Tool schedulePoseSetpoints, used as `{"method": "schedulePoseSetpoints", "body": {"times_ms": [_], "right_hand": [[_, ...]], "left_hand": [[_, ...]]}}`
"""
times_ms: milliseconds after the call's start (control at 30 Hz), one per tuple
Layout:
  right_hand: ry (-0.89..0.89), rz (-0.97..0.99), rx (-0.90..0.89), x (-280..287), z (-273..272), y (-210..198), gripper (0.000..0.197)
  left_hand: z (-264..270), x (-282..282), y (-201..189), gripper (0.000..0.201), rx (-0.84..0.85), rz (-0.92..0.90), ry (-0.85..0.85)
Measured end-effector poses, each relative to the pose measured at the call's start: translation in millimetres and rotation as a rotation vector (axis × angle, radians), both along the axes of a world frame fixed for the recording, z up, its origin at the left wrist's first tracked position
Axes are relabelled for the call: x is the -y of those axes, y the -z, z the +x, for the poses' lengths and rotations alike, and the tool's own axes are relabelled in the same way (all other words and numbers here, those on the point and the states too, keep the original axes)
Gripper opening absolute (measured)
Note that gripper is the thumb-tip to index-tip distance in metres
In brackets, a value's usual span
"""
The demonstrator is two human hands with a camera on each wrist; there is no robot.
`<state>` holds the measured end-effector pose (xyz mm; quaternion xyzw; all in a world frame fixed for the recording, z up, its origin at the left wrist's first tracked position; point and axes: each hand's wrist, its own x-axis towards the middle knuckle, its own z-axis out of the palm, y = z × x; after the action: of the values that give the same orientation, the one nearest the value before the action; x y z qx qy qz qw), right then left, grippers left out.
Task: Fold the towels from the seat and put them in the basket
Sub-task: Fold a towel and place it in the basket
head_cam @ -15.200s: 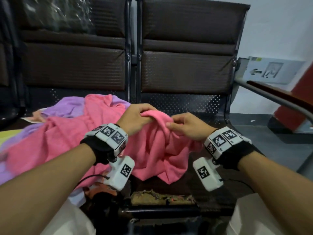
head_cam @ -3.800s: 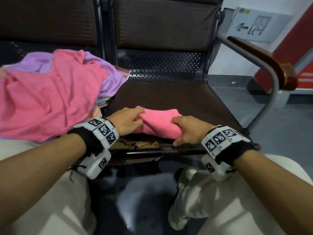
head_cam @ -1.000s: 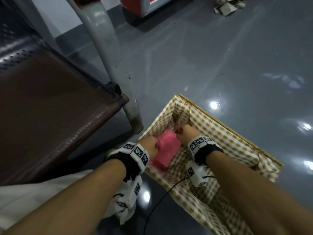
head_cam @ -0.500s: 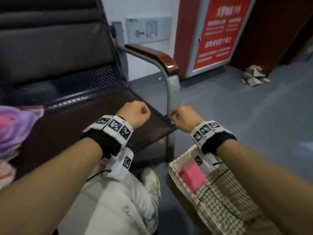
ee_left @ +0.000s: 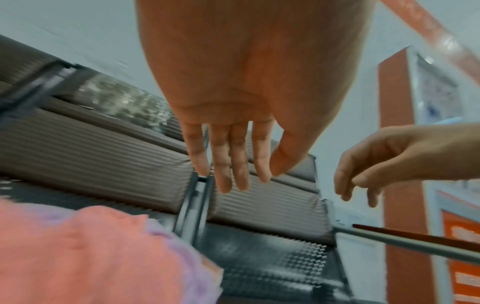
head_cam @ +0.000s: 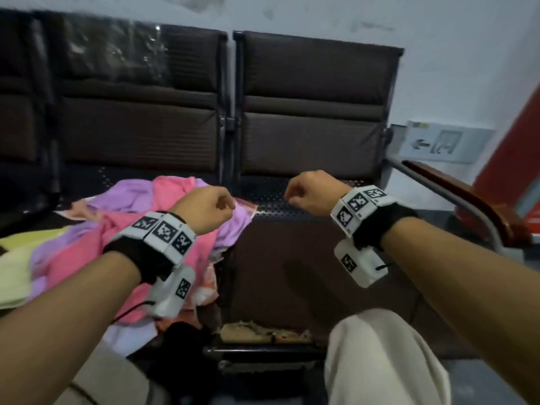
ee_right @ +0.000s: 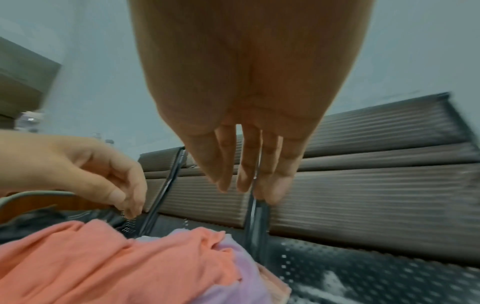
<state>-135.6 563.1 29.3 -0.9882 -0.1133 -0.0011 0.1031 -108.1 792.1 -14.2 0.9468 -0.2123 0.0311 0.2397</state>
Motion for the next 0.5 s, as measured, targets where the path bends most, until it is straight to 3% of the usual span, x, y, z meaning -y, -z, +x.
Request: {"method": "schedulePoseSetpoints", "body": {"times_ms": [133,267,400,500], "right_hand": [[-0.126,-0.010,-0.074,-66,43,28,0.022],[-0.210,-0.005,-0.182,-118,73,83,0.023],[-0.102,0.050,-0.282,-150,93,141,0.040],[-0.011,0.160,-0.326,-165,100,170,0.049]], "left_hand": [[28,-75,33,0.019,-0.087,0.066,-0.129],[42,-116,69,0.022,-0.130,0.109,-0.171],[47,-130,99,0.040,-0.117,0.231,-0.134],[49,-130,103,0.036,-0.074,0.262,-0.096]]}}
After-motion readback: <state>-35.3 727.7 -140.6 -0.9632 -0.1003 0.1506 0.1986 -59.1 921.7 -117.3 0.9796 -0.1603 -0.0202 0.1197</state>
